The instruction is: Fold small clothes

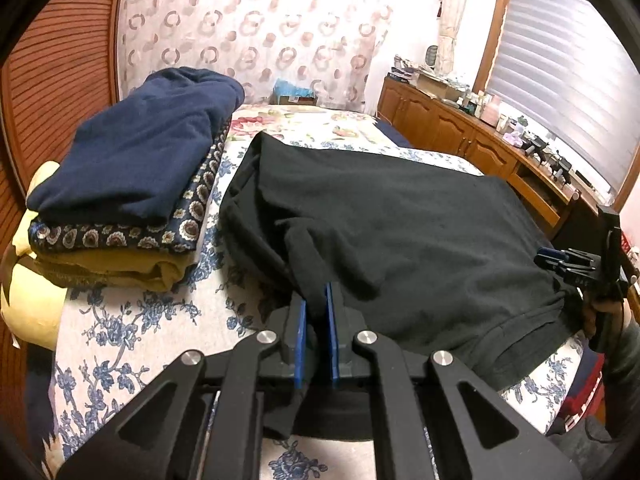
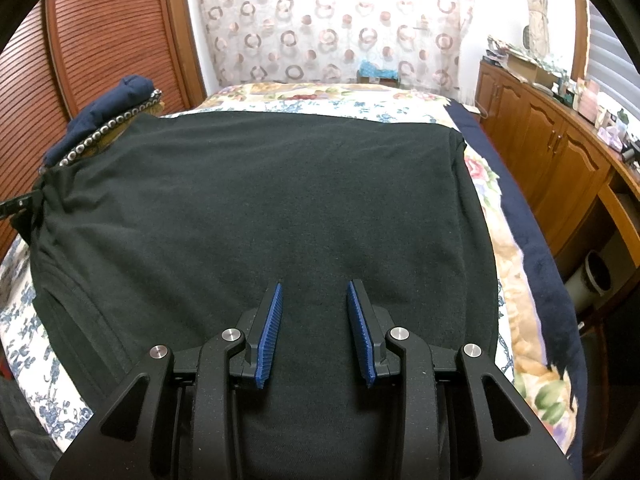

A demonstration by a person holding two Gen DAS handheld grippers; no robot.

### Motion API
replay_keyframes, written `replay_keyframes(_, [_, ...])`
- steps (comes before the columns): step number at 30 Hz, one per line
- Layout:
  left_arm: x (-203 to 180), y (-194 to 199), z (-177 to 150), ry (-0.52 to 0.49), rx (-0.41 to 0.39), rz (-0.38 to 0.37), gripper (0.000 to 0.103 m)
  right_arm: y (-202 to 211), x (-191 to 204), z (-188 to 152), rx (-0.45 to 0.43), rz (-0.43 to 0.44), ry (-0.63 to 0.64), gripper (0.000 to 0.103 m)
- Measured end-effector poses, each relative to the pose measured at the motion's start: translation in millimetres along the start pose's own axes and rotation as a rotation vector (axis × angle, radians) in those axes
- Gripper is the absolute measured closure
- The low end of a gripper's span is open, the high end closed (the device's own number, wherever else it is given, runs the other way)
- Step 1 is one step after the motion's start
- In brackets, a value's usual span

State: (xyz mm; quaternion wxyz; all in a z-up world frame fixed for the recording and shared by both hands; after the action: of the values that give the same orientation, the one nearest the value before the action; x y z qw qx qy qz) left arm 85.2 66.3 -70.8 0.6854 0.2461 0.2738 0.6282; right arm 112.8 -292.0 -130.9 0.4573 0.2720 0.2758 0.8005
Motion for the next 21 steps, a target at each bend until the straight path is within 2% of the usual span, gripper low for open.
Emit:
replay_keyframes(8, [-31,12,13,-0.08,-0.058,0.002,0.097,0,0,1,-0.003,0.003,-0.002,0.07])
replay_keyframes(13, [-61,19,29,-0.139,-0.09,-0.038,0.098,4,2,3,0.003,-0.01,0.013,0.07])
replay_keyframes(18, [-91,26,51,-0.174,-0.124,-0.097,0.098,28,4,3,-0.047,-0.013,0.006,0.07])
replay_keyframes(21, [-123,32,70,-0.216,-0.143,-0.15,0.098,46,4,1,-0.079,-0.019,0.0,0.07])
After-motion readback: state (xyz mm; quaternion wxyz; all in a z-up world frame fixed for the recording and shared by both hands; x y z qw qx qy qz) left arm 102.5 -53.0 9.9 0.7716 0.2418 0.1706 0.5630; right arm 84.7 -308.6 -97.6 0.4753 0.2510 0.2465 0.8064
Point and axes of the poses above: each gripper's, at about its wrist camera, not at the fingertips, and y roughly against the way its jaws point, x to its left, z to its top, the point moved 1 cm from there along -y, roughly the way its jaws point, and after that the axes turned 11 degrees about z, right-handed, at the moved point
